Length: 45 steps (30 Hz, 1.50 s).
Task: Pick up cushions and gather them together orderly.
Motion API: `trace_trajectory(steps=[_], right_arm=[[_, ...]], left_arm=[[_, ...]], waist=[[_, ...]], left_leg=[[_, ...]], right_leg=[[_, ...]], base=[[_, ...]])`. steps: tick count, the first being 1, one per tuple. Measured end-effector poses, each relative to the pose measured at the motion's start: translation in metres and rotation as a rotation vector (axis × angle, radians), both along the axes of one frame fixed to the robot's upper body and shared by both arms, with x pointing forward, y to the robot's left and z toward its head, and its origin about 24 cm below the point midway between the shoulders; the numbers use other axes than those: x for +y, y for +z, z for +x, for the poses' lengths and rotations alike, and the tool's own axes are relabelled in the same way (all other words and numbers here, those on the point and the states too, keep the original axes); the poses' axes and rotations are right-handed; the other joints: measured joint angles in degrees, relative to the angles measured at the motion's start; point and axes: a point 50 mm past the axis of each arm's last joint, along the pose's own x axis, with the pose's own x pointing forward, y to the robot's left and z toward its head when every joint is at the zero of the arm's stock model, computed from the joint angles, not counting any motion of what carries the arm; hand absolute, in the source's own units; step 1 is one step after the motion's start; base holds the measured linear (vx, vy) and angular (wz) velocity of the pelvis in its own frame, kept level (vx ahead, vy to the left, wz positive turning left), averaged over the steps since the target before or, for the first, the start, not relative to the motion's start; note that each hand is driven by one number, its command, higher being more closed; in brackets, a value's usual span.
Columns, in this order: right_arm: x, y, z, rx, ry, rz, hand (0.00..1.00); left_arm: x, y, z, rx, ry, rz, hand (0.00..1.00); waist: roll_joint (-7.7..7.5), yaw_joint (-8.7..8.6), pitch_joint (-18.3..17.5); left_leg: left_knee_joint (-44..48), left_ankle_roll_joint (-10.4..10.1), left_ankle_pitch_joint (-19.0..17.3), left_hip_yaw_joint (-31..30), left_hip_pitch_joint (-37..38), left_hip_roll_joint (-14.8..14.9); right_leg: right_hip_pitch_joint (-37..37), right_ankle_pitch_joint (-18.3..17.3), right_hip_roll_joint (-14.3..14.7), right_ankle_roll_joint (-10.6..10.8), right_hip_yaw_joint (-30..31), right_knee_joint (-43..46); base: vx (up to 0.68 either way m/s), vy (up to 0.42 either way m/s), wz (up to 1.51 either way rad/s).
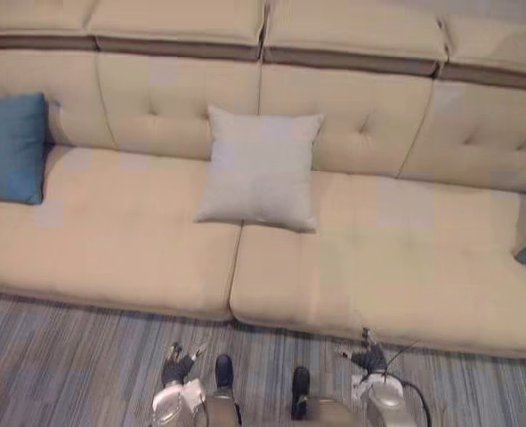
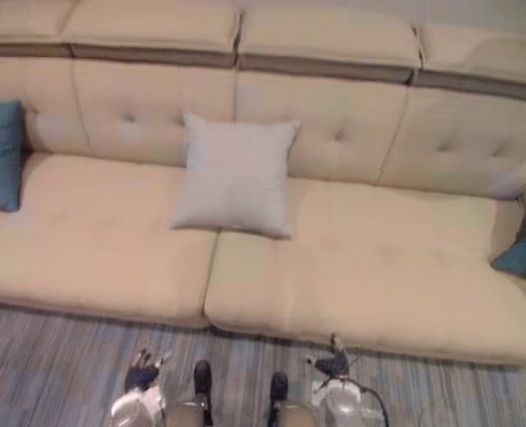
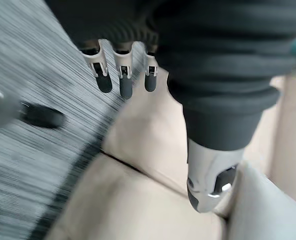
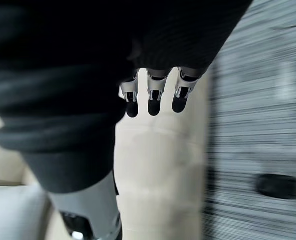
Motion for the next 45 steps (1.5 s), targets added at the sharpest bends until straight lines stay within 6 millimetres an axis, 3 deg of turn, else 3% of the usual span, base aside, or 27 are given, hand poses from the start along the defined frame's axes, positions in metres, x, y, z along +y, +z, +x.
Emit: trace_trajectory(steps=[7, 11, 13, 14, 15, 16, 17, 18, 20, 21, 22, 23, 25, 27, 28, 29, 31, 34, 37, 41, 45], right_arm=[[-0.005, -0.010, -0.015, 0.090, -0.045, 0.008, 0.00], [-0.003, -0.006, 0.001, 0.063, -0.031, 0.009, 0.00], [-0.003, -0.003, 0.008, 0.041, -0.031, 0.001, 0.00], [-0.003, -0.003, 0.008, 0.041, -0.031, 0.001, 0.00], [-0.001, 0.001, 0.016, 0.021, -0.019, -0.001, 0.00], [0.001, 0.001, 0.019, 0.016, -0.010, 0.001, 0.00], [0.001, 0.001, 0.018, 0.018, -0.009, 0.001, 0.00], [0.003, 0.001, 0.018, 0.021, -0.001, 0.002, 0.00], [0.005, 0.001, 0.019, 0.017, 0.012, 0.005, 0.00], [0.005, 0.003, 0.025, 0.005, 0.015, 0.002, 0.00], [0.003, 0.007, 0.032, -0.016, 0.014, -0.010, 0.00], [0.001, 0.008, 0.035, -0.023, 0.012, -0.018, 0.00], [-0.005, 0.013, 0.043, -0.044, 0.009, -0.044, 0.00], [-0.007, 0.011, 0.037, -0.029, 0.001, -0.051, 0.00], [-0.007, 0.011, 0.037, -0.026, -0.002, -0.050, 0.00], [-0.006, 0.011, 0.037, -0.027, -0.003, -0.049, 0.00], [-0.004, 0.011, 0.036, -0.032, -0.005, -0.045, 0.00], [0.002, 0.011, 0.036, -0.039, -0.005, -0.028, 0.00], [0.011, 0.007, 0.032, -0.023, -0.003, 0.000, 0.00], [0.012, 0.004, 0.029, -0.001, -0.034, 0.019, 0.00], [0.017, 0.001, 0.027, 0.017, -0.041, 0.038, 0.00]], left_arm=[[-0.002, -0.010, -0.022, 0.128, -0.116, 0.045, 0.00], [-0.005, -0.008, -0.012, 0.107, -0.139, 0.039, 0.00], [-0.008, -0.001, 0.013, 0.046, -0.167, 0.047, 0.00], [-0.008, -0.001, 0.013, 0.044, -0.168, 0.048, 0.00], [-0.009, 0.005, 0.025, -0.006, -0.171, 0.056, 0.00], [-0.008, 0.008, 0.028, -0.024, -0.167, 0.062, 0.00], [-0.008, 0.008, 0.029, -0.027, -0.166, 0.064, 0.00], [-0.004, 0.008, 0.026, -0.022, -0.157, 0.071, 0.00], [0.002, 0.006, 0.018, 0.002, -0.146, 0.087, 0.00], [0.003, 0.006, 0.018, 0.006, -0.142, 0.089, 0.00], [-0.005, 0.005, 0.019, 0.007, -0.146, 0.069, 0.00], [-0.009, 0.004, 0.019, 0.009, -0.150, 0.057, 0.00], [-0.025, 0.000, 0.018, 0.026, -0.171, 0.020, 0.00], [-0.031, 0.000, 0.019, 0.028, -0.193, 0.011, 0.00], [-0.031, 0.001, 0.021, 0.021, -0.198, 0.019, 0.00], [-0.030, 0.000, 0.021, 0.023, -0.199, 0.022, 0.00], [-0.028, 0.001, 0.021, 0.025, -0.217, 0.039, 0.00], [-0.022, 0.002, 0.022, 0.020, -0.186, 0.043, 0.00], [-0.016, 0.001, 0.017, 0.034, -0.175, 0.056, 0.00], [-0.009, -0.002, 0.010, 0.070, -0.181, 0.067, 0.00], [-0.006, -0.004, 0.007, 0.101, -0.199, 0.080, 0.00]], waist=[[0.23, -0.02, -1.6], [0.08, 0.10, -1.1], [-0.51, -0.12, -0.6], [-0.53, -0.12, -0.6], [0.03, -0.02, 0.0], [0.13, -0.02, 0.2], [0.29, 0.06, 0.3], [0.04, 0.28, 0.2], [-1.14, 0.51, -0.6], [-2.01, 0.79, -0.9], [-0.29, 1.51, -0.6], [0.37, 1.91, -0.4], [3.29, 2.18, 0.7], [3.64, 1.97, 1.0], [3.04, 2.08, 1.3], [2.77, 1.91, 1.4], [1.55, 1.27, 1.8], [0.51, 1.41, 2.5], [-0.89, 0.67, 1.9], [-1.28, -0.15, 1.7], [-1.45, -0.12, 1.6]], left_leg=[[-0.2, 0.2, -1.6, 3.9, 4.9, -0.7], [0.6, 0.7, -2.1, 7.2, 5.0, -1.0], [6.7, 2.1, -4.6, 7.8, 1.0, -0.8], [6.8, 2.1, -4.6, 7.8, 1.0, -0.7], [8.5, 2.8, -5.0, 8.2, -0.9, 0.2], [9.0, 2.9, -5.0, 7.9, -1.0, 0.3], [9.0, 3.0, -4.8, 7.7, -0.8, 0.3], [9.1, 2.7, -4.2, 6.9, -0.5, 0.2], [11.6, 2.3, -3.8, 6.1, -2.4, 0.0], [13.1, 2.1, -3.2, 6.3, -4.2, 0.1], [13.5, 2.2, -1.4, 6.3, -6.6, 1.6], [13.4, 2.3, -0.8, 6.3, -7.5, 2.3], [10.8, 1.2, 3.8, 5.4, -9.9, 4.0], [7.7, -0.1, 6.7, 4.4, -9.3, 3.9], [8.8, -0.6, 4.4, 4.5, -8.5, 3.0], [9.4, -0.3, 3.0, 4.5, -7.8, 2.3], [13.0, 0.4, -2.8, 3.5, -5.7, 0.1], [16.9, 1.7, -6.3, 3.0, -5.6, -1.2], [17.7, 0.4, -10.5, 3.7, -6.0, -3.2], [15.9, 1.0, -11.7, 1.4, -5.1, -6.5], [15.9, 1.7, -12.1, 2.2, -4.2, -6.3]], right_leg=[[3.8, 1.4, -0.3, 0.3, 4.0, -2.0], [2.4, 2.4, -0.5, 0.7, 6.6, -0.5], [-0.2, 2.2, -1.7, 1.0, 6.1, 2.4], [-0.2, 2.2, -1.8, 1.0, 6.1, 2.4], [-1.2, 0.5, -2.3, 1.0, 4.6, 5.4], [-3.5, -5.7, -4.7, 0.2, -0.3, 20.2], [-3.4, -7.0, -5.4, 0.6, -1.3, 23.5], [-1.2, -10.1, -8.1, 2.3, -2.8, 31.2], [3.4, -11.8, -10.7, 4.5, -2.3, 30.0], [4.7, -13.3, -9.5, 5.8, -1.4, 26.2], [4.9, -13.9, -7.3, 5.4, -2.2, 20.6], [5.2, -13.9, -6.4, 5.4, -2.7, 18.9], [5.2, -14.4, -3.9, 2.8, -5.1, 14.5], [4.0, -14.2, -4.0, 0.7, -6.7, 14.8], [3.5, -14.5, -5.3, -0.8, -7.4, 15.2], [3.5, -14.4, -6.0, -0.8, -7.4, 15.1], [3.3, -12.5, -7.8, 0.3, -6.2, 13.8], [2.8, -10.9, -9.1, 2.0, -3.1, 13.5], [3.0, -8.8, -9.7, 3.7, 0.1, 9.4], [3.0, -5.8, -8.8, 2.6, 6.6, 4.3], [2.9, -3.0, -7.7, 1.6, 10.2, 1.4]], base=[[0.05, 0.034, -0.25], [0.02, 0.024, -0.42], [-0.06, 0.030, 0.00], [-0.07, 0.028, 0.01], [-0.09, 0.027, 0.06], [-0.09, 0.019, 0.10], [-0.09, -0.053, 0.24], [-0.04, -0.064, 0.19], [-0.05, -0.157, 0.23], [-0.15, -0.233, 0.14], [-0.18, -0.178, -0.02], [-0.20, -0.141, -0.07], [-0.26, -0.129, 0.16], [-0.32, -0.056, 0.23], [-0.29, 0.006, 0.06], [-0.21, 0.082, -0.06], [-0.12, 0.132, -0.09], [-0.05, 0.162, -0.41], [-0.04, 0.213, -0.45], [0.00, 0.157, -0.49], [0.07, 0.065, -0.64]])
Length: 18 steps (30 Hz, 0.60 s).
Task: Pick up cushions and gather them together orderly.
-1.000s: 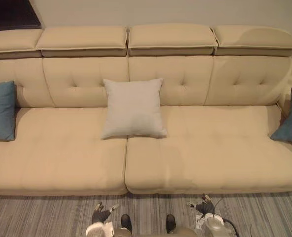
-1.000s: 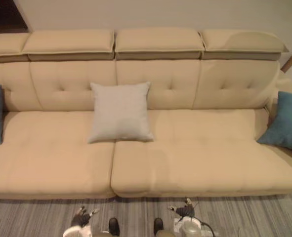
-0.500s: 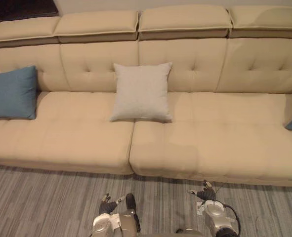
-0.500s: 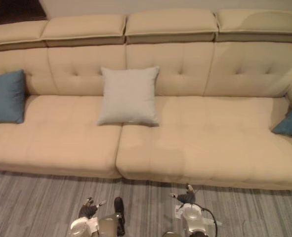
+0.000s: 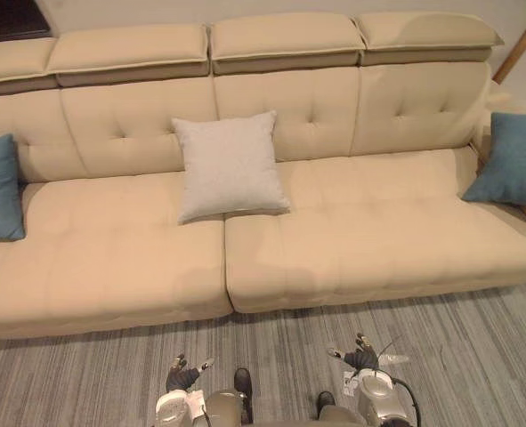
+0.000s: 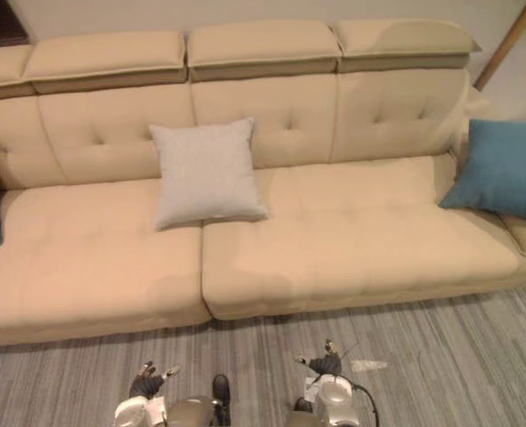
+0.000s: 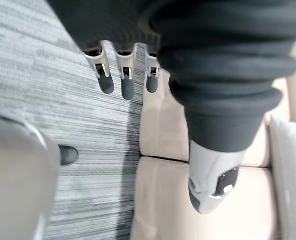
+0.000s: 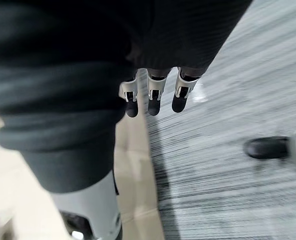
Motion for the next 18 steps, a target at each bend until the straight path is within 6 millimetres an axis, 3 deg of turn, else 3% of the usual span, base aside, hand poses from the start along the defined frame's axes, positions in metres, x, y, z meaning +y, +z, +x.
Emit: trace_trajectory(steps=[3, 5, 7, 8, 10, 12, 14, 16, 17, 18], right_arm=[[0.001, 0.002, 0.004, -0.011, 0.002, 0.003, 0.00], [0.003, 0.005, 0.011, -0.028, 0.011, 0.002, 0.00], [0.001, 0.009, 0.021, -0.052, 0.021, -0.007, 0.00], [-0.003, 0.012, 0.026, -0.060, 0.021, -0.016, 0.00], [-0.015, 0.009, 0.021, -0.029, 0.018, -0.045, 0.00], [-0.025, 0.009, 0.019, -0.023, 0.014, -0.069, 0.00], [-0.033, 0.008, 0.013, -0.005, 0.008, -0.088, 0.00], [-0.033, 0.001, -0.001, 0.037, 0.001, -0.083, 0.00], [-0.031, -0.005, -0.012, 0.073, -0.013, -0.071, 0.00], [-0.031, -0.005, -0.013, 0.076, -0.015, -0.072, 0.00]], left_arm=[[0.000, -0.001, 0.000, 0.013, -0.018, 0.007, 0.00], [0.000, -0.001, -0.001, 0.016, -0.012, 0.003, 0.00], [0.000, -0.002, 0.003, 0.018, -0.002, -0.003, 0.00], [-0.001, 0.000, 0.010, 0.005, -0.009, -0.008, 0.00], [-0.002, 0.003, 0.017, -0.014, -0.024, -0.015, 0.00], [-0.002, 0.002, 0.017, -0.011, -0.027, -0.019, 0.00], [-0.004, 0.001, 0.015, -0.003, -0.030, -0.023, 0.00], [-0.001, 0.000, 0.009, 0.014, -0.029, -0.016, 0.00], [-0.001, -0.004, -0.004, 0.043, -0.022, -0.022, 0.00], [-0.002, -0.004, -0.006, 0.041, -0.005, -0.031, 0.00]], waist=[[-0.09, -0.05, 0.0], [0.15, 0.38, -0.1], [0.62, 0.33, -0.3], [1.18, 0.03, 0.1], [0.76, 0.28, -0.1], [2.40, -0.07, 0.4], [4.43, 0.17, 0.6], [4.97, 0.04, 1.0], [4.96, 0.26, 1.3], [4.89, 0.32, 1.4]], left_leg=[[1.8, 0.4, -1.9, 3.1, 0.9, 1.7], [3.2, 1.2, -3.5, 3.9, 0.9, 3.3], [3.2, 2.4, -3.2, 9.5, 0.7, 6.6], [3.1, 2.6, -3.1, 12.8, 0.9, 7.9], [3.2, 2.4, -3.3, 16.7, 4.1, 7.8], [5.6, 1.7, -5.0, 15.9, 5.2, 8.2], [13.4, 1.1, -8.1, 14.4, 4.7, 11.9], [30.3, 3.8, -7.6, 11.1, 0.5, 17.4], [41.7, 8.6, -4.7, 5.3, -2.8, 19.3], [43.0, 8.0, -5.2, 4.0, -3.4, 19.0]], right_leg=[[-1.0, 3.2, 2.3, 0.9, 4.7, -1.8], [-3.1, 6.8, 5.1, -0.7, 4.2, -2.6], [-4.5, 11.9, 7.6, -5.0, -4.8, -6.1], [-5.7, 10.6, 7.6, -6.1, -12.2, -4.8], [-5.4, 7.9, 6.4, -7.9, -27.2, -3.1], [-4.9, 7.2, 7.6, -7.3, -24.6, -2.9], [-4.2, 5.0, 10.0, -7.6, -21.4, -1.7], [-2.2, 1.6, 12.3, -8.5, -19.6, 0.6], [0.2, -1.0, 14.2, -10.0, -16.3, 3.1], [0.5, -1.5, 14.4, -10.3, -15.7, 3.5]], base=[[0.11, 0.001, -1.18], [0.11, -0.001, -1.83], [0.11, -0.034, -1.75], [0.10, -0.070, -1.54], [0.10, -0.123, -1.55], [0.12, -0.151, -1.25], [0.11, -0.125, -0.99], [0.11, -0.145, -0.73], [0.14, -0.104, -0.78], [0.18, -0.082, -0.80]])
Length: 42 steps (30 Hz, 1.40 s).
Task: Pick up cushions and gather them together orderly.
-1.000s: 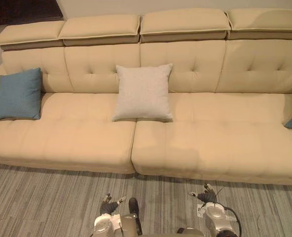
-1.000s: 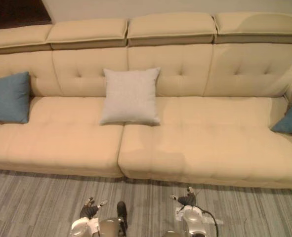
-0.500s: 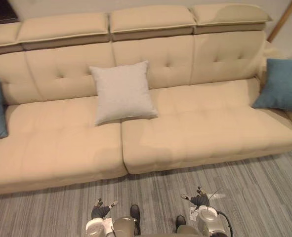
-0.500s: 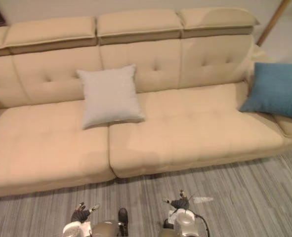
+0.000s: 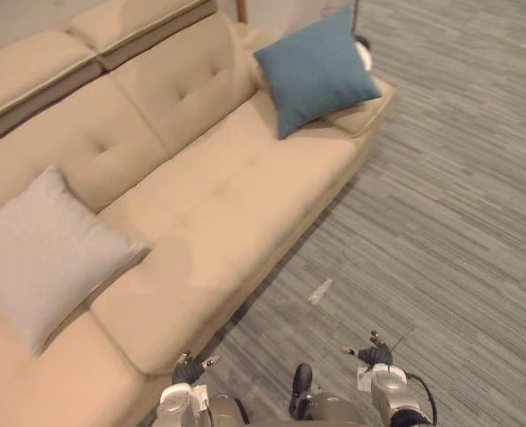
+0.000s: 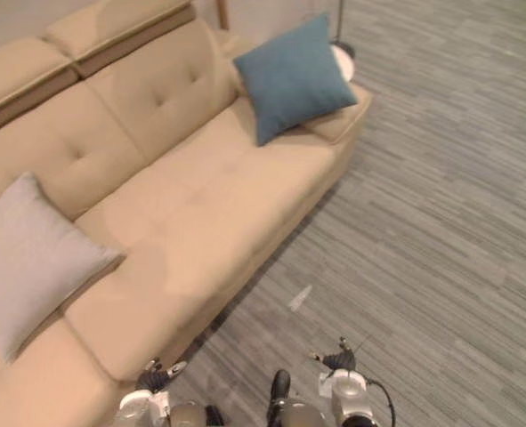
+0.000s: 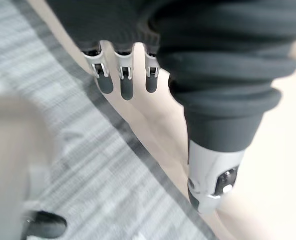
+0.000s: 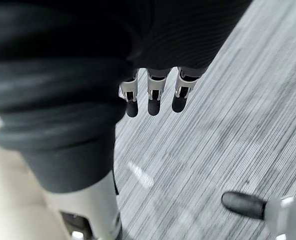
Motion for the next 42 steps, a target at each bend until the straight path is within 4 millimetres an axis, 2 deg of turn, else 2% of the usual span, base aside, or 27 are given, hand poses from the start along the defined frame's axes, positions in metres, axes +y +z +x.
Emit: trace_trajectory(steps=[1, 2, 4, 5, 6, 8, 9, 12, 14, 16, 18, 19, 20, 22, 23, 24, 26, 27, 28, 29, 32, 34, 35, 38, 40, 41, 42], right_arm=[[-0.001, 0.000, -0.001, 0.002, -0.005, 0.000, 0.00], [-0.002, 0.002, 0.004, -0.009, -0.010, 0.000, 0.00], [-0.003, 0.003, 0.006, -0.017, -0.028, 0.005, 0.00], [-0.005, 0.004, 0.008, -0.030, -0.064, 0.017, 0.00], [-0.006, 0.004, 0.008, -0.030, -0.066, 0.014, 0.00], [-0.009, 0.006, 0.010, -0.037, -0.085, 0.009, 0.00], [-0.009, 0.007, 0.013, -0.041, -0.087, 0.006, 0.00], [-0.003, 0.004, 0.011, -0.034, -0.090, 0.023, 0.00], [-0.003, 0.003, 0.008, -0.029, -0.104, 0.030, 0.00], [0.006, 0.002, 0.008, -0.031, -0.097, 0.052, 0.00], [0.012, 0.003, 0.012, -0.037, -0.075, 0.060, 0.00], [0.014, 0.002, 0.012, -0.036, -0.074, 0.064, 0.00], [0.015, 0.002, 0.012, -0.035, -0.075, 0.068, 0.00], [0.017, 0.002, 0.012, -0.035, -0.072, 0.071, 0.00], [0.016, 0.003, 0.014, -0.036, -0.069, 0.068, 0.00], [0.016, 0.003, 0.014, -0.035, -0.069, 0.068, 0.00], [0.014, -0.001, 0.006, -0.007, -0.084, 0.071, 0.00], [0.011, -0.005, -0.003, 0.027, -0.098, 0.068, 0.00], [0.004, -0.007, -0.009, 0.058, -0.101, 0.051, 0.00], [0.003, -0.008, -0.010, 0.061, -0.104, 0.050, 0.00], [0.003, -0.009, -0.014, 0.064, -0.126, 0.056, 0.00], [0.005, -0.010, -0.017, 0.073, -0.122, 0.060, 0.00], [0.006, -0.010, -0.016, 0.070, -0.122, 0.060, 0.00], [0.003, -0.009, -0.015, 0.062, -0.141, 0.061, 0.00], [0.000, -0.009, -0.016, 0.058, -0.158, 0.062, 0.00], [-0.001, -0.008, -0.016, 0.057, -0.165, 0.063, 0.00], [-0.003, -0.008, -0.016, 0.057, -0.167, 0.058, 0.00]], left_arm=[[0.000, 0.001, 0.001, -0.006, 0.000, 0.001, 0.00], [-0.001, 0.002, 0.004, -0.022, -0.002, -0.004, 0.00], [-0.002, 0.003, 0.006, -0.031, -0.006, -0.004, 0.00], [-0.004, 0.004, 0.008, -0.038, -0.006, -0.009, 0.00], [-0.004, 0.004, 0.008, -0.038, -0.007, -0.009, 0.00], [-0.008, 0.004, 0.008, -0.040, -0.015, -0.017, 0.00], [-0.008, 0.003, 0.006, -0.034, -0.012, -0.021, 0.00], [-0.003, 0.004, 0.007, -0.037, -0.015, -0.011, 0.00], [-0.003, 0.003, 0.007, -0.034, -0.015, -0.010, 0.00], [-0.002, 0.002, 0.004, -0.019, -0.020, -0.009, 0.00], [-0.002, 0.003, 0.006, -0.015, -0.053, 0.003, 0.00], [-0.002, 0.003, 0.006, -0.012, -0.060, 0.005, 0.00], [-0.004, 0.003, 0.007, -0.012, -0.064, 0.002, 0.00], [-0.006, 0.005, 0.016, -0.033, -0.067, 0.002, 0.00], [-0.008, 0.008, 0.024, -0.051, -0.086, 0.006, 0.00], [-0.008, 0.008, 0.025, -0.053, -0.088, 0.007, 0.00], [-0.006, 0.009, 0.028, -0.055, -0.108, 0.020, 0.00], [-0.007, 0.007, 0.024, -0.037, -0.110, 0.018, 0.00], [-0.015, 0.004, 0.019, -0.017, -0.111, 0.002, 0.00], [-0.016, 0.002, 0.017, -0.010, -0.105, -0.003, 0.00], [-0.016, 0.001, 0.013, -0.008, -0.039, -0.022, 0.00], [-0.012, 0.003, 0.012, -0.018, -0.027, -0.012, 0.00], [-0.011, 0.003, 0.013, -0.021, -0.027, -0.008, 0.00], [-0.012, 0.006, 0.018, -0.041, -0.055, -0.002, 0.00], [-0.015, 0.006, 0.020, -0.044, -0.080, -0.002, 0.00], [-0.017, 0.006, 0.020, -0.042, -0.104, 0.000, 0.00], [-0.017, 0.006, 0.019, -0.041, -0.110, -0.002, 0.00]], waist=[[-0.07, 0.01, 0.0], [-0.49, 0.26, 0.4], [-0.52, 0.72, 0.3], [-0.10, 1.25, 0.8], [-0.05, 1.31, 0.8], [0.50, 2.62, 0.5], [1.50, 3.60, 0.1], [0.32, 3.37, -0.1], [-0.05, 4.21, -0.1], [-0.02, 3.60, -0.1], [-0.14, 3.18, 0.0], [-0.33, 3.17, 0.2], [-0.59, 3.09, 0.4], [-0.53, 2.77, 0.6], [-1.15, 2.51, 0.8], [-1.27, 2.51, 0.9], [-2.85, 1.38, 1.2], [-3.46, 0.41, 1.1], [-1.40, -0.24, 0.7], [-0.94, -0.19, 0.5], [-0.04, -0.17, 1.1], [0.48, 0.95, 1.5], [0.11, 1.32, 1.7], [-0.44, 1.54, 1.9], [-0.53, 1.61, 1.8], [-0.38, 1.89, 1.6], [-0.42, 3.03, 1.3]], left_leg=[[1.2, -1.8, -1.5, -2.0, -1.2, -1.3], [-0.8, -3.6, -4.4, -5.1, -3.7, -5.9], [-5.7, -4.4, -5.1, -6.4, -4.8, -9.1], [-16.6, -5.0, -5.0, -8.7, -5.4, -13.9], [-18.2, -5.3, -4.8, -9.3, -5.4, -14.5], [-34.8, -9.8, 0.4, -14.7, -4.6, -18.2], [-39.3, -8.0, 8.5, -14.9, -2.9, -18.4], [-35.9, -3.2, 5.4, -10.6, -2.2, -19.1], [-34.4, -1.5, 3.3, -6.7, 0.7, -19.2], [-35.3, -0.3, 1.4, -4.4, 6.7, -18.9], [-36.0, -0.3, 0.2, -3.1, 9.7, -18.3], [-37.4, -0.3, 0.2, -2.7, 11.7, -18.3], [-39.6, -0.3, 0.2, -2.5, 14.4, -18.1], [-42.9, -0.8, -0.1, -2.8, 17.5, -17.1], [-44.5, -1.6, -0.6, -3.1, 18.4, -16.0], [-44.6, -1.7, -0.6, -3.2, 18.4, -16.0], [-45.4, -2.9, -1.1, -4.9, 20.1, -16.9], [-45.3, -5.4, -2.6, -6.7, 21.6, -16.9], [-44.8, -6.3, -3.2, -8.1, 22.2, -14.9], [-43.0, -6.4, -3.3, -8.9, 21.5, -14.0], [-17.6, -8.7, -2.2, -13.2, 10.9, -10.0], [-1.1, -8.1, -2.0, -12.9, 4.6, -6.2], [0.0, -7.5, -2.9, -11.8, 3.3, -6.0], [-7.9, -6.1, -5.1, -6.6, -1.9, -8.6], [-22.8, -6.3, -3.8, -4.4, -3.0, -12.8], [-33.6, -7.1, 0.1, -3.8, -2.8, -15.5], [-39.8, -6.2, 7.5, -4.2, -2.4, -17.3]], right_leg=[[0.4, -0.8, 0.2, 0.0, 1.2, 0.5], [0.9, -1.0, 0.2, -0.5, 5.3, 0.9], [1.3, -1.0, -0.2, -0.5, 7.7, 0.4], [2.8, -1.1, -0.4, -0.4, 12.0, -1.1], [2.9, -1.1, -0.5, -0.3, 12.4, -1.3], [3.3, -1.4, -0.9, 0.8, 16.7, -2.5], [3.8, -2.0, -0.6, 2.7, 19.9, -2.8], [5.2, -3.8, -2.8, 6.7, 21.6, -2.3], [4.2, -6.6, -3.6, 11.8, 22.0, 4.8], [-2.1, -8.4, -4.1, 22.9, 18.9, 23.9], [-7.1, -8.2, -6.2, 21.7, 12.7, 34.4], [-8.2, -8.6, -7.9, 19.2, 9.5, 35.8], [-9.2, -9.4, -9.9, 14.8, 5.5, 34.9], [-10.8, -9.5, -11.0, 12.3, 0.8, 27.4], [-13.1, -6.4, -10.5, 11.0, -0.5, 17.5], [-13.3, -5.6, -10.5, 11.0, -0.6, 16.0], [-12.8, 3.0, -11.1, 11.0, 1.1, 3.4], [-12.1, 10.1, -11.3, 9.2, 2.2, 2.9], [-11.9, 8.3, -9.8, 7.7, 1.1, 5.3], [-12.0, 5.9, -9.4, 7.3, 0.8, 6.2], [-8.4, 1.9, -6.9, 4.6, -1.4, 7.1], [-2.7, -1.8, -4.6, 2.1, -2.3, 7.1], [-1.0, -2.6, -4.6, 2.1, -2.2, 6.8], [4.7, -3.3, -5.0, 2.5, -2.4, 1.6], [7.5, -3.4, -6.0, 3.9, -2.9, -1.9], [8.8, -3.7, -6.5, 4.7, -3.1, -3.5], [9.8, -3.8, -6.7, 6.0, -2.4, -4.5]], base=[[0.25, 0.017, -0.94], [0.26, 0.033, -1.02], [0.25, 0.065, -1.12], [0.21, 0.067, -1.00], [0.28, 0.108, -1.17], [0.33, 0.169, -1.25], [0.47, 0.214, -1.25], [0.42, 0.158, -0.63], [0.37, 0.125, -0.76], [0.30, 0.064, -0.72], [0.25, 0.026, -0.35], [0.28, 0.014, -0.34], [0.27, -0.022, -0.26], [0.33, -0.126, -0.11], [0.25, -0.152, 0.00], [0.24, -0.186, 0.11], [0.26, -0.224, 0.40], [0.35, -0.314, 0.53], [0.36, -0.314, 0.44], [0.34, -0.298, 0.16], [0.35, -0.322, 0.21], [0.37, -0.233, -0.01], [0.32, -0.134, -0.07], [0.30, -0.059, 0.07], [0.39, 0.016, 0.17], [0.44, 0.056, 0.03], [0.47, 0.080, -0.10]])
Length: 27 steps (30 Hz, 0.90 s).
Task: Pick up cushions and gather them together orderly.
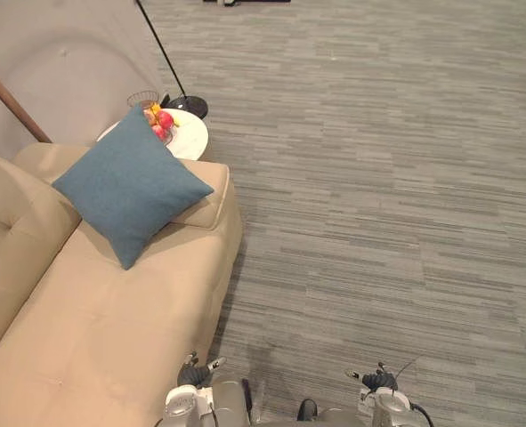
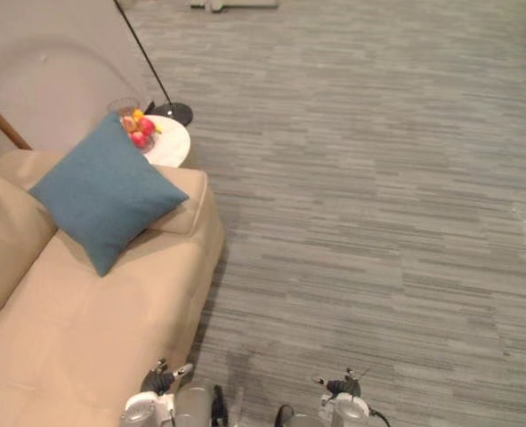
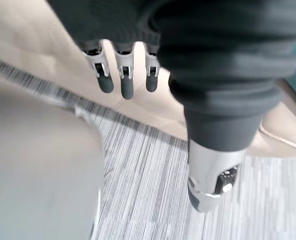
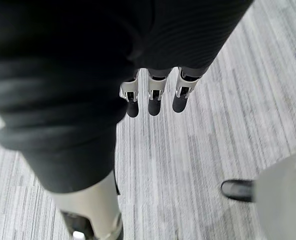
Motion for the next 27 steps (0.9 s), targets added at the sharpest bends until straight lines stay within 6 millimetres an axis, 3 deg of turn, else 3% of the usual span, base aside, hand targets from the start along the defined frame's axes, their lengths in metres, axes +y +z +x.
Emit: trace_trajectory(steps=[2, 3, 5, 6, 8, 9, 11, 13, 15, 17, 18, 19, 20, 23, 25, 26, 27], right_arm=[[0.004, 0.000, 0.002, -0.006, 0.007, 0.011, 0.00], [0.005, 0.001, 0.006, -0.017, 0.010, 0.010, 0.00], [0.006, 0.001, 0.007, -0.019, 0.015, 0.009, 0.00], [0.006, 0.001, 0.005, -0.016, 0.015, 0.009, 0.00], [0.003, 0.000, 0.001, -0.009, 0.016, 0.000, 0.00], [0.004, 0.000, 0.000, -0.008, 0.019, 0.001, 0.00], [0.005, 0.001, -0.001, -0.016, 0.020, 0.002, 0.00], [0.002, -0.001, -0.007, -0.003, 0.015, -0.002, 0.00], [0.003, -0.002, -0.009, 0.002, 0.019, 0.000, 0.00], [0.003, -0.002, -0.010, 0.005, 0.016, 0.001, 0.00], [0.003, -0.003, -0.014, 0.014, 0.011, 0.001, 0.00], [-0.002, -0.005, -0.022, 0.038, -0.004, -0.004, 0.00], [-0.005, -0.004, -0.021, 0.032, -0.016, -0.011, 0.00], [-0.005, -0.004, -0.019, 0.021, -0.038, -0.003, 0.00], [-0.004, -0.003, -0.018, 0.016, -0.038, -0.001, 0.00], [-0.003, -0.003, -0.016, 0.012, -0.038, 0.003, 0.00], [-0.003, -0.003, -0.016, 0.010, -0.038, 0.002, 0.00]], left_arm=[[0.003, 0.001, 0.003, -0.004, -0.019, 0.010, 0.00], [0.004, 0.002, 0.005, -0.009, -0.013, 0.007, 0.00], [0.008, 0.001, 0.001, -0.005, 0.021, 0.001, 0.00], [0.010, 0.001, 0.000, -0.002, 0.030, 0.000, 0.00], [0.007, -0.002, -0.008, 0.019, 0.023, -0.004, 0.00], [0.005, -0.002, -0.007, 0.020, 0.005, -0.004, 0.00], [0.003, -0.001, -0.003, 0.015, -0.005, -0.007, 0.00], [0.001, -0.001, -0.001, 0.011, -0.006, -0.012, 0.00], [0.000, 0.001, 0.004, -0.003, -0.007, -0.010, 0.00], [0.000, 0.003, 0.009, -0.018, -0.015, -0.005, 0.00], [0.002, 0.004, 0.011, -0.022, -0.028, 0.005, 0.00], [-0.005, 0.002, 0.011, -0.011, -0.043, -0.008, 0.00], [-0.009, 0.001, 0.009, -0.005, -0.049, -0.018, 0.00], [-0.009, -0.002, 0.001, 0.015, -0.050, -0.017, 0.00], [-0.010, -0.001, 0.003, 0.007, -0.050, -0.017, 0.00], [-0.011, -0.001, 0.004, 0.005, -0.051, -0.020, 0.00], [-0.011, -0.001, 0.003, 0.008, -0.052, -0.021, 0.00]], waist=[[-1.42, 0.20, -0.9], [-1.95, -0.11, -0.6], [-2.28, 0.83, -0.6], [-2.55, 0.92, -0.8], [-1.63, 0.78, -2.4], [-1.72, 0.21, -2.3], [-2.70, -0.38, -1.7], [-1.29, -0.82, -1.1], [-0.86, -1.58, -1.0], [-1.89, -3.07, -1.2], [-3.68, -3.77, -1.3], [-1.93, -4.12, -0.8], [-1.17, -3.57, -1.0], [-0.96, -3.50, -1.0], [-1.10, -3.47, -1.0], [-1.42, -3.39, -0.9], [-1.60, -3.32, -0.8]], left_leg=[[-2.5, 5.1, 1.8, 0.1, 2.1, -2.6], [1.2, 6.5, -0.2, 0.2, 1.3, -2.5], [8.2, 7.3, -2.5, 1.2, 1.4, -1.5], [11.0, 7.2, -3.6, 1.2, 2.1, -1.5], [6.5, 7.0, -7.1, -1.7, 8.2, -1.5], [3.9, 6.6, -9.5, -3.9, 11.5, -2.1], [2.3, 6.6, -10.8, -6.2, 15.6, -3.1], [-0.5, 6.6, -10.8, -9.2, 21.5, -1.6], [-0.7, 6.6, -10.8, -12.8, 22.9, -0.2], [-0.8, 6.4, -10.9, -17.6, 22.8, 0.4], [-0.8, 4.5, -11.9, -20.2, 23.3, -0.2], [-0.5, 1.5, -13.8, -23.7, 24.1, 1.6], [-0.3, 1.0, -13.6, -24.7, 23.5, 2.4], [0.2, -2.1, -10.8, -27.8, 24.2, 3.8], [3.8, -4.0, -9.9, -27.0, 21.8, 4.6], [9.1, -7.1, -8.1, -24.1, 17.8, 5.0], [10.6, -7.5, -7.6, -22.4, 16.7, 5.4]], right_leg=[[1.7, 0.5, -1.4, 2.1, 1.4, -2.5], [2.8, 1.3, -1.9, 3.5, 2.9, -2.8], [4.1, 2.6, -2.2, 5.2, 4.9, 1.2], [3.4, 2.9, -2.5, 5.6, 5.0, 7.7], [-3.8, 4.5, -3.6, 10.2, 3.5, 27.2], [-8.9, 3.4, -5.4, 11.5, 2.5, 39.0], [-13.9, -0.6, -7.9, 7.8, 1.0, 47.9], [-16.0, -4.0, -7.2, 5.1, -2.3, 42.5], [-18.7, -3.9, -5.2, 5.0, -1.3, 31.3], [-19.8, 1.7, -3.3, 6.3, 4.7, 14.9], [-18.7, 8.1, -3.5, 7.4, 9.1, 5.6], [-16.9, 12.7, -2.4, 4.9, 8.1, 5.8], [-16.7, 11.3, -2.1, 4.2, 7.2, 6.8], [-16.4, 4.0, -3.7, 1.6, 1.6, 15.7], [-14.8, 2.9, -4.6, 0.8, -1.9, 16.3], [-11.9, 2.8, -5.2, 0.6, -4.8, 14.1], [-10.6, 2.8, -5.5, 0.6, -5.6, 13.0]], base=[[0.59, 0.081, 0.07], [0.55, 0.078, 0.20], [0.53, 0.088, -0.01], [0.42, 0.063, -0.08], [0.42, 0.035, 0.11], [0.57, -0.020, 0.56], [0.46, -0.068, 0.68], [0.35, -0.107, 0.69], [0.40, -0.219, 0.97], [0.34, -0.304, 1.41], [0.34, -0.401, 1.51], [0.40, -0.447, 1.27], [0.33, -0.365, 0.91], [0.30, -0.308, 0.91], [0.28, -0.249, 1.34], [0.17, -0.111, 1.32], [0.16, -0.081, 1.33]])
